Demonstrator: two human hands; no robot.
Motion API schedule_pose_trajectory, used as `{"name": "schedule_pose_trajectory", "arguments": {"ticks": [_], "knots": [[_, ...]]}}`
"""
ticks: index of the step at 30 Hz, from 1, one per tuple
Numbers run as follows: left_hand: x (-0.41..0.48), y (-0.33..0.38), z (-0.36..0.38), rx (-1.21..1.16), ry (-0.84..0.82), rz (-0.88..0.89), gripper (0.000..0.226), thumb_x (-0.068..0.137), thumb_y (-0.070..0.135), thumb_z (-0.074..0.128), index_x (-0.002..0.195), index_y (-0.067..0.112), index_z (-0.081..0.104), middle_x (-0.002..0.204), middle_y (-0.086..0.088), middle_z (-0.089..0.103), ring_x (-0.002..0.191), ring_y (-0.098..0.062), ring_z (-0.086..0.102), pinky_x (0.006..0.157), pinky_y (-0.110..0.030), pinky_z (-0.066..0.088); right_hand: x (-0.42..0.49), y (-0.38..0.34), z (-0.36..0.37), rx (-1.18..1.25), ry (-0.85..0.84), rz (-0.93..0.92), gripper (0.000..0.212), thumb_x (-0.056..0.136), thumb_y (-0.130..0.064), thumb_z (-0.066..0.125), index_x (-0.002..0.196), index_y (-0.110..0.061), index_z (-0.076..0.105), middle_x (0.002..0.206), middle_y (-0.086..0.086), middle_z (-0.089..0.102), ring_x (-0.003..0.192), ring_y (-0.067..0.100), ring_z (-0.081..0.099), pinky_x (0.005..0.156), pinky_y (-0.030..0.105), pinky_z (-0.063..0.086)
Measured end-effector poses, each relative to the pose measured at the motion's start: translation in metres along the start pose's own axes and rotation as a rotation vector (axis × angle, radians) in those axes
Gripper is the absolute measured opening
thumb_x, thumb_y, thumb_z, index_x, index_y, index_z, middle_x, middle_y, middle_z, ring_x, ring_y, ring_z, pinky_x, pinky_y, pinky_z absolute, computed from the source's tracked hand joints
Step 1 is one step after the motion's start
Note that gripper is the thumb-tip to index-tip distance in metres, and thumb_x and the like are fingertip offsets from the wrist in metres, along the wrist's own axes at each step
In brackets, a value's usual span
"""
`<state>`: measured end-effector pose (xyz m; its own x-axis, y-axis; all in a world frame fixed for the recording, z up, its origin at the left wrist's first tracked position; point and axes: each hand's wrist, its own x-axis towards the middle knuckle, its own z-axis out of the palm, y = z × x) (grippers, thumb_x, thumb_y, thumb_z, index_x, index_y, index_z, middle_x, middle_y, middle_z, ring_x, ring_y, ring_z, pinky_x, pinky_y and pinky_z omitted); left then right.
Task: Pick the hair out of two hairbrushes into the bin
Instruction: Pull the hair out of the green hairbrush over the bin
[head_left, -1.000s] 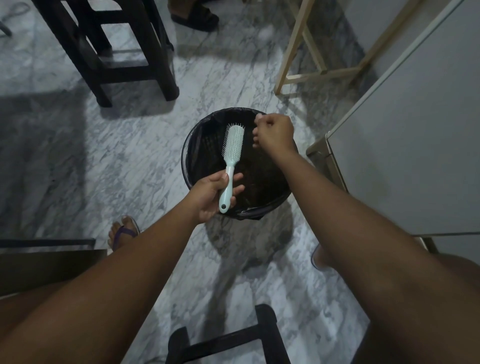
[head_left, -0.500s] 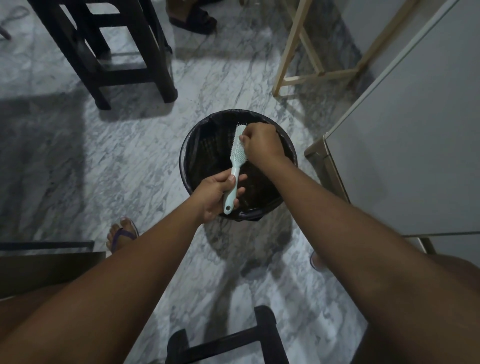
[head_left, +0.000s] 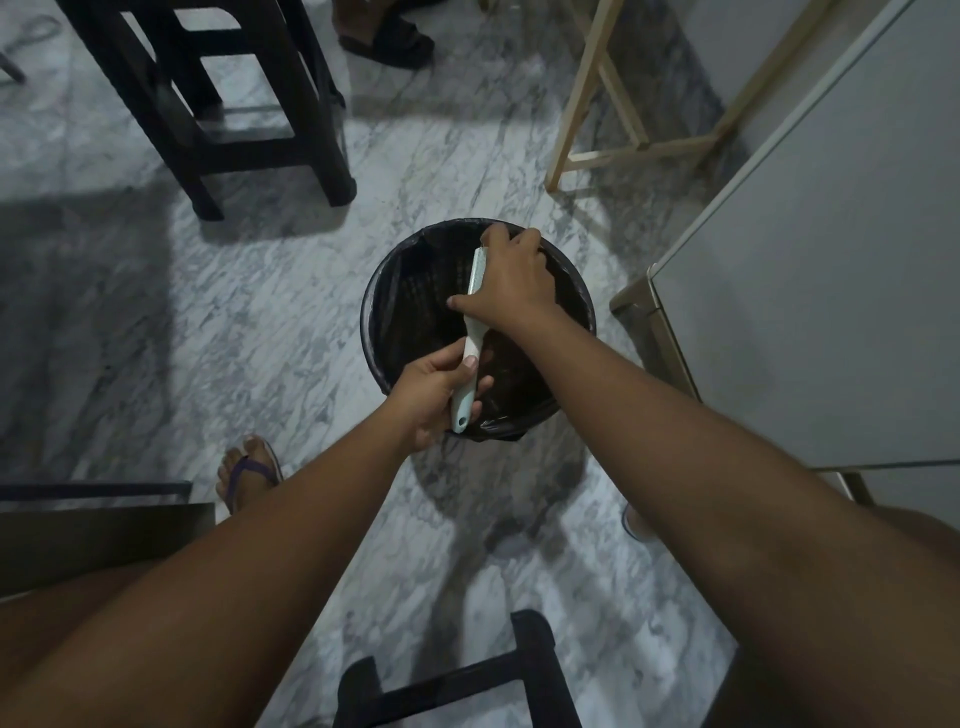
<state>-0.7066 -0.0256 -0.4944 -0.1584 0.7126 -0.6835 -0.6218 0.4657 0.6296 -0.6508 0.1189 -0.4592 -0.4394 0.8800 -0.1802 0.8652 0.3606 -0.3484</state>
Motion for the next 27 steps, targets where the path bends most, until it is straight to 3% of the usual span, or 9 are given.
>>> {"name": "schedule_pose_trajectory", "arguments": {"ticks": [6, 12, 14, 18, 20, 23, 25, 27], "knots": [[-0.005, 0.000, -0.003, -0.003, -0.055, -0.028, 0.033, 0.101, 0.009, 0.052, 0.126, 0.026, 0.064, 0.122, 0.001, 0.071, 0.092, -0.017, 0.069, 0.070, -0.034, 0.051, 0.014, 0.005, -0.016, 0.140, 0.127, -0.021, 0.025, 0.086, -0.039, 0.061, 0.099, -0.018, 0.064, 0.105, 0.006, 0.064, 0.093, 0.027, 0.064, 0.068, 0.032, 0.046], [-0.005, -0.003, -0.012, -0.075, -0.094, -0.061, 0.037, 0.102, 0.008, 0.049, 0.135, 0.019, 0.058, 0.124, -0.002, 0.070, 0.092, -0.020, 0.070, 0.066, -0.033, 0.053, 0.026, 0.017, -0.015, 0.338, 0.106, 0.126, 0.029, 0.095, -0.030, 0.058, 0.089, -0.007, 0.073, 0.088, 0.013, 0.072, 0.077, 0.028, 0.069, 0.067, 0.032, 0.057], [-0.006, -0.004, -0.014, -0.112, -0.110, -0.070, 0.035, 0.102, 0.008, 0.048, 0.133, 0.020, 0.059, 0.125, -0.002, 0.068, 0.092, -0.020, 0.069, 0.065, -0.032, 0.053, 0.031, 0.023, -0.010, 0.567, 0.053, 0.258, 0.026, 0.097, -0.023, 0.056, 0.091, -0.002, 0.071, 0.091, 0.018, 0.073, 0.073, 0.032, 0.071, 0.065, 0.041, 0.063], [-0.006, -0.006, -0.014, -0.185, -0.122, -0.082, 0.030, 0.102, 0.009, 0.047, 0.126, 0.021, 0.062, 0.128, -0.002, 0.066, 0.091, -0.020, 0.068, 0.064, -0.031, 0.054, 0.018, 0.024, 0.002, 1.040, -0.177, 0.396, 0.021, 0.101, -0.019, 0.048, 0.102, -0.004, 0.063, 0.108, 0.016, 0.066, 0.093, 0.027, 0.067, 0.073, 0.047, 0.062], [-0.005, -0.005, -0.015, -0.190, -0.124, -0.084, 0.030, 0.103, 0.009, 0.047, 0.126, 0.021, 0.063, 0.128, -0.002, 0.067, 0.090, -0.020, 0.068, 0.062, -0.031, 0.054, 0.012, 0.024, 0.008, 1.044, -0.212, 0.331, 0.030, 0.097, -0.027, 0.060, 0.110, -0.001, 0.066, 0.108, 0.014, 0.069, 0.094, 0.023, 0.068, 0.072, 0.040, 0.063], [-0.003, -0.006, -0.016, -0.203, -0.115, -0.072, 0.030, 0.102, 0.009, 0.047, 0.126, 0.020, 0.063, 0.127, -0.002, 0.068, 0.089, -0.020, 0.069, 0.061, -0.031, 0.053, 0.013, 0.029, 0.016, 1.091, -0.208, 0.278, 0.040, 0.086, -0.024, 0.076, 0.114, 0.004, 0.067, 0.110, 0.020, 0.071, 0.098, 0.027, 0.072, 0.067, 0.034, 0.062], [-0.003, -0.007, -0.015, -0.208, -0.105, -0.063, 0.032, 0.102, 0.009, 0.047, 0.130, 0.019, 0.060, 0.128, -0.003, 0.067, 0.088, -0.020, 0.069, 0.061, -0.031, 0.053, 0.014, 0.031, 0.016, 1.011, -0.157, 0.257, 0.034, 0.085, -0.024, 0.077, 0.106, 0.003, 0.072, 0.105, 0.019, 0.073, 0.093, 0.027, 0.074, 0.070, 0.036, 0.063], [-0.004, -0.009, -0.014, -0.201, -0.098, -0.064, 0.034, 0.103, 0.009, 0.047, 0.134, 0.017, 0.058, 0.129, -0.004, 0.066, 0.087, -0.019, 0.069, 0.060, -0.030, 0.053, 0.015, 0.032, 0.010, 0.742, -0.051, 0.157, 0.025, 0.084, -0.027, 0.077, 0.089, -0.002, 0.078, 0.082, 0.013, 0.076, 0.075, 0.020, 0.074, 0.070, 0.031, 0.062]]}}
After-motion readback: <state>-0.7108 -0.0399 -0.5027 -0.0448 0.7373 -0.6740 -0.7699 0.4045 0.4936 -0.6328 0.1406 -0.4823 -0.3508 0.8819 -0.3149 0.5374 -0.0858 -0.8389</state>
